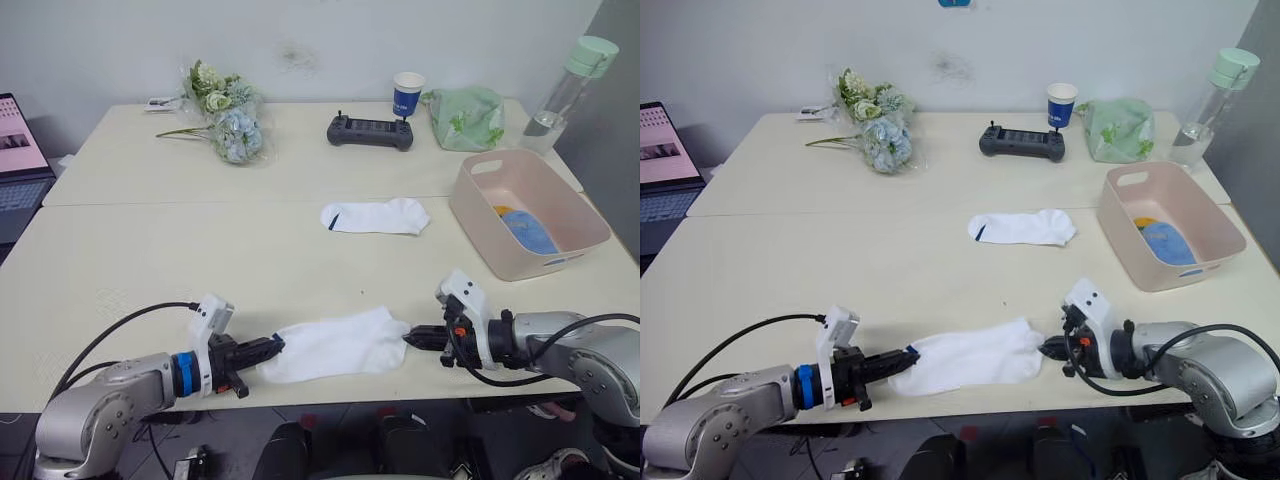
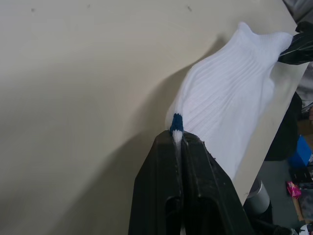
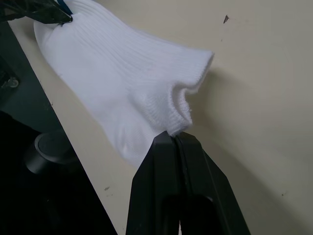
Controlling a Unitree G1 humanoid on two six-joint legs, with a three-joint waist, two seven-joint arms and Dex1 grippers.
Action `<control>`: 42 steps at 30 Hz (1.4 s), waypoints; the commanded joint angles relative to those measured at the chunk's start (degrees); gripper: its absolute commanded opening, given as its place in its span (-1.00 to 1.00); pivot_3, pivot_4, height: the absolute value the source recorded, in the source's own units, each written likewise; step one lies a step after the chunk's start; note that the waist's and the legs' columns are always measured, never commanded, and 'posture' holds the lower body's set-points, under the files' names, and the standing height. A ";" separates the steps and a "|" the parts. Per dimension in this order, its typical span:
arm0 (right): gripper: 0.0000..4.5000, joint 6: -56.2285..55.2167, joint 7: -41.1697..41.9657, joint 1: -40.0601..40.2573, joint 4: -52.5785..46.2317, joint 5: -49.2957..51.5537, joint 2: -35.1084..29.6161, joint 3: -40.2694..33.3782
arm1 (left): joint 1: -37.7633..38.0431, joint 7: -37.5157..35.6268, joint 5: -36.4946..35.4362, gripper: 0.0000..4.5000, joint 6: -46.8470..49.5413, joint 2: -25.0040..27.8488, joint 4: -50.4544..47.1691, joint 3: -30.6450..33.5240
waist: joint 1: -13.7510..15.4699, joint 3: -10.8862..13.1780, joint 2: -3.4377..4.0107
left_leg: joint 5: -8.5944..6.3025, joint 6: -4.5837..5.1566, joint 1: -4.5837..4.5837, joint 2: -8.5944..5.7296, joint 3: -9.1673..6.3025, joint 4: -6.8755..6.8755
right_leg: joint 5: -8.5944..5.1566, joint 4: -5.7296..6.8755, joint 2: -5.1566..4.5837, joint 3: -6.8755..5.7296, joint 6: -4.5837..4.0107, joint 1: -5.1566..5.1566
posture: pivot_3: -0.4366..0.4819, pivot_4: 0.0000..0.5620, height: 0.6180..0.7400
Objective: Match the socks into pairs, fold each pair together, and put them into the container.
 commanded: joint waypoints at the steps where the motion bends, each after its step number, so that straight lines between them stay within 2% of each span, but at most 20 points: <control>1: -1.00 -3.51 -0.66 1.05 0.34 -1.79 -1.84 2.16 | 0.80 0.06 1.27 -0.98 -3.04 1.67 1.21 -1.25 | 0.14 0.00 0.00 | 0.00 0.00 0.00 0.00 -0.01 0.00 | 0.00 -0.03 0.00 -0.03 0.00 0.02 | -0.05 -0.47 1.00; 6: -1.00 -6.47 -1.91 0.34 1.88 -4.41 -2.47 6.61 | 0.76 -0.29 1.89 -0.98 -6.26 3.01 1.69 -3.33 | 0.21 0.00 0.00 | 0.00 -0.01 0.05 0.01 0.00 -0.02 | 0.00 -0.09 0.00 -0.01 0.00 0.09 | -0.05 -0.47 1.00; 9: -1.00 -6.39 -2.98 0.38 1.97 -4.12 -1.25 5.49 | 0.38 -1.97 2.53 -0.98 -9.56 3.96 2.22 -4.06 | 0.28 0.00 0.00 | 0.00 -0.01 0.07 0.01 -0.02 -0.02 | 0.00 -0.15 0.00 -0.03 0.00 0.15 | -0.05 -0.47 1.00; 10: -0.91 -6.39 -3.26 0.21 1.72 -4.27 -1.21 5.52 | 0.45 -2.61 2.94 -0.99 -10.45 4.71 2.51 -4.18 | 0.29 0.00 0.00 | 0.00 -0.01 0.07 0.02 -0.03 -0.02 | 0.00 -0.18 0.00 -0.05 0.00 0.17 | -0.05 -0.47 1.00; 12: -0.71 -6.16 -3.94 -0.24 0.94 -4.24 -1.04 5.27 | 0.52 -2.41 2.96 -0.80 -11.69 5.24 2.60 -3.40 | 0.29 0.00 0.01 | 0.00 -0.01 0.07 0.01 -0.03 -0.02 | 0.00 -0.18 0.00 -0.05 0.00 0.18 | -0.05 -0.47 1.00; 15: -0.29 -5.34 -4.34 -1.18 -0.38 -3.60 -1.35 4.37 | 1.05 -1.38 2.62 -0.44 -13.39 5.53 2.02 -0.97 | 0.30 0.00 0.01 | 0.00 -0.01 0.09 0.01 -0.03 -0.04 | 0.00 -0.22 0.00 -0.05 0.00 0.21 | -0.05 -0.47 1.00; 19: 0.38 -5.13 -2.72 -2.99 -2.07 -2.12 -4.19 0.95 | 2.17 -0.14 1.16 0.15 -13.28 6.15 -0.18 2.35 | 0.33 0.01 0.02 | 0.00 -0.01 0.08 0.02 -0.05 -0.07 | 0.00 -0.26 0.00 -0.07 0.00 0.21 | -0.05 -0.47 1.00; 21: 0.70 -10.24 1.08 -2.66 -2.90 -2.36 -7.35 -0.48 | 2.13 0.05 0.24 0.43 -13.23 6.53 -1.51 3.46 | 0.51 0.01 0.02 | 0.00 -0.01 0.08 0.01 -0.06 -0.07 | 0.00 -0.33 -0.01 -0.08 0.00 0.24 | -0.05 -0.47 1.00; 23: 0.98 -23.59 6.07 -0.50 -3.05 -7.09 -10.60 -0.07 | 1.13 0.34 -1.45 0.68 -13.49 6.12 -1.78 5.10 | 0.57 0.01 0.02 | -0.01 0.00 0.08 0.00 -0.06 -0.07 | 0.00 -0.43 -0.03 -0.10 0.00 0.31 | -0.05 -0.47 1.00; 25: 1.00 -35.16 7.38 2.10 -0.11 -13.41 -12.39 0.69 | 1.00 0.05 -0.44 0.98 -15.67 6.41 -2.33 4.54 | 0.64 0.00 0.01 | -0.01 0.01 0.08 0.01 -0.09 -0.09 | 0.00 -0.52 -0.02 -0.17 0.00 0.35 | -0.05 -0.47 1.00; 28: 1.00 -45.06 6.55 2.72 3.58 -18.59 -10.29 2.84 | -0.55 -0.72 4.20 0.99 -23.31 7.39 -2.13 3.79 | 0.60 0.00 0.01 | 0.01 -0.03 0.08 0.01 -0.04 -0.10 | 0.00 -0.61 -0.02 -0.13 -0.01 0.40 | -0.05 -0.47 1.00; 31: 1.00 -54.46 4.29 1.99 9.38 -24.47 -6.96 4.03 | -2.73 0.70 7.27 0.99 -28.95 5.99 -1.75 2.44 | 0.60 0.00 0.01 | 0.04 -0.08 0.09 0.03 -0.04 -0.09 | 0.01 -0.61 -0.01 -0.14 -0.02 0.41 | -0.05 -0.47 1.00; 35: 1.00 -59.53 2.50 0.24 13.24 -29.57 -5.22 4.09 | -0.49 -2.86 2.78 0.99 -30.80 5.77 -6.79 3.43 | 0.34 0.01 0.01 | 0.10 -0.21 0.06 0.02 0.17 -0.10 | 0.01 -0.65 -0.02 0.06 -0.02 0.33 | -0.05 -0.47 1.00; 39: 1.00 -66.03 -0.20 -3.87 22.72 -40.23 -4.76 9.10 | 1.48 -7.97 1.94 0.99 -34.21 7.32 -7.23 3.06 | 0.41 0.00 0.01 | 0.10 -0.21 0.10 0.03 0.19 -0.14 | 0.02 -0.67 -0.03 0.05 -0.03 0.36 | -0.05 -0.47 1.00; 42: 1.00 -68.26 -4.68 -9.76 31.09 -47.99 -1.50 13.12 | -0.35 -8.44 0.70 0.99 -33.84 7.72 -7.41 1.88 | 0.34 0.01 0.02 | 0.10 -0.21 0.19 0.02 0.22 -0.14 | 0.03 -0.64 -0.03 0.07 -0.05 0.41 | -0.05 -0.47 1.00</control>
